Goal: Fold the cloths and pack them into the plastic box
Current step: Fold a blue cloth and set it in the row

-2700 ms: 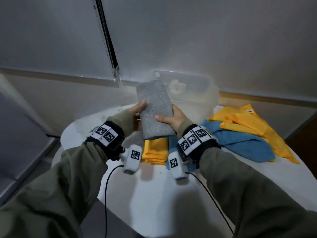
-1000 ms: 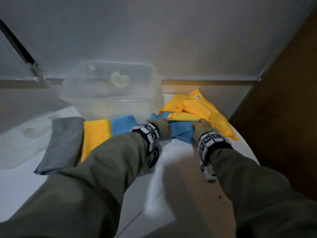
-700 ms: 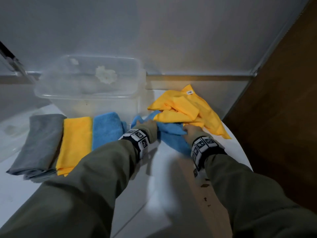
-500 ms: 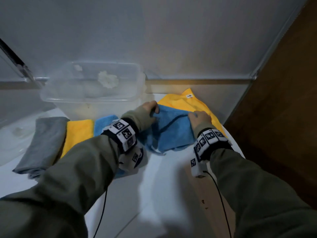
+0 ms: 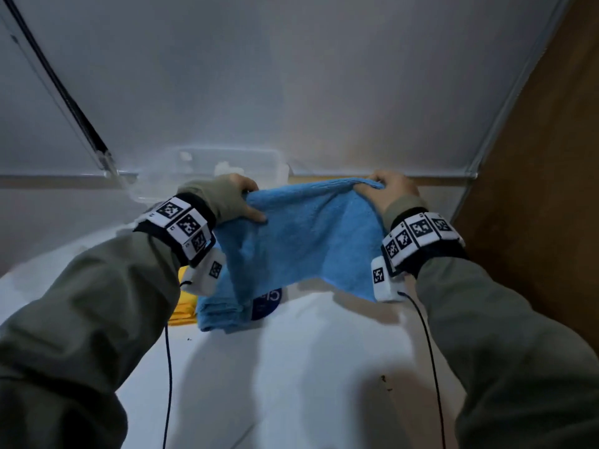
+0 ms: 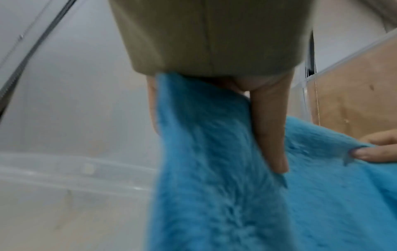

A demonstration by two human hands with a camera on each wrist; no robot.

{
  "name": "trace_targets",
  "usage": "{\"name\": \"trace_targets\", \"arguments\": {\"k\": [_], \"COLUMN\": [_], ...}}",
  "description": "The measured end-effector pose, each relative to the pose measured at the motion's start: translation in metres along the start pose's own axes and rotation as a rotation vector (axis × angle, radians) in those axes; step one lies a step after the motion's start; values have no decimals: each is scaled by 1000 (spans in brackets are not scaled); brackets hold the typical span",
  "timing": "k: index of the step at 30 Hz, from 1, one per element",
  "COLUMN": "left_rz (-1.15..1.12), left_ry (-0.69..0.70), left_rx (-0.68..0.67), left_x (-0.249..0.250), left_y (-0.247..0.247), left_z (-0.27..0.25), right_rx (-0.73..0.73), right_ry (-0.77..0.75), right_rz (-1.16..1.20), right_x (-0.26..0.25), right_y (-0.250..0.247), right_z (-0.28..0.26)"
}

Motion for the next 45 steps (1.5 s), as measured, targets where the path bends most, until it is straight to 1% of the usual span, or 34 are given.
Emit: {"name": "trace_targets", "arguments": {"k": [1, 2, 3, 4, 5, 6, 8, 9, 10, 11, 12, 13, 15, 16, 17, 18, 20, 21, 23, 25, 26, 28, 30, 32, 36, 40, 42, 45], "left_rz": [53, 56, -5, -140, -320, -495, -764, -860, -926, -946, -905, -811, -607, -555, -546, -574, -687, -745, -778, -668, -596, -568, -622, -678, -895, -967, -1016, -1092], "left_ry": [-32, -58, -79, -76, -48, -1, 76, 90, 104, 124, 139, 152, 145, 150, 167, 185, 217, 238, 248, 198, 163, 121, 104, 119, 186, 148, 133, 154], "left_rx": [-21, -8, 36, 113, 203, 294, 449, 493, 508, 500, 483, 452, 382, 362, 354, 358, 369, 354, 239, 114, 104, 153, 211, 277, 377, 504, 540, 580], "left_x": [-5, -10, -14, -16, -16, -13, -10, -9, -5, 4, 15, 28, 53, 65, 77, 86, 99, 103, 103, 88, 78, 58, 46, 40, 43, 39, 38, 39], "left_y": [-4, -10, -15, -20, -25, -30, -40, -43, -43, -43, -43, -41, -35, -32, -30, -30, -28, -26, -12, 5, 8, 3, -4, -12, -22, -30, -31, -33], "left_z": [-7, -14, -19, -23, -27, -30, -35, -36, -36, -36, -35, -34, -33, -32, -31, -32, -35, -37, -41, -42, -44, -48, -52, -55, -57, -57, -56, -55], "right_rx": [13, 26, 39, 42, 36, 28, -4, -29, -61, -97, -122, -146, -196, -226, -248, -248, -203, -174, -121, -61, -35, -22, -19, -16, 4, -21, -44, -65], "right_ry": [-3, -4, -5, 2, -2, 8, 56, 85, 116, 125, 95, 32, -149, -224, -287, -332, -389, -398, -358, -264, -220, -166, -155, -165, -157, -188, -188, -181], "right_rz": [-10, -17, -27, -29, -26, -29, -90, -143, -212, -285, -301, -249, -9, 106, 192, 228, 194, 169, 214, 320, 362, 421, 420, 457, 565, 617, 625, 621], "right_x": [1, 3, 5, 9, 10, 11, 18, 22, 25, 25, 20, 7, -36, -56, -74, -88, -104, -107, -102, -90, -83, -71, -66, -63, -54, -54, -56, -58], "right_y": [-6, -11, -14, -16, -17, -16, -12, -8, -2, 4, 11, 18, 24, 26, 26, 25, 22, 18, 6, -8, -13, -20, -25, -30, -34, -38, -36, -33], "right_z": [0, 0, 0, -1, -3, -5, -8, -10, -12, -14, -15, -19, -44, -57, -70, -78, -88, -90, -86, -76, -72, -63, -61, -59, -54, -54, -54, -52]}}
Point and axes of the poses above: each hand's wrist, its own z-axis towards the middle knuckle, its own y-axis out of the palm, x = y × z, the point moved 10 cm from there along z, towards the middle knuckle, and after that the axes turned 11 degrees about y, right-handed, at the moved point
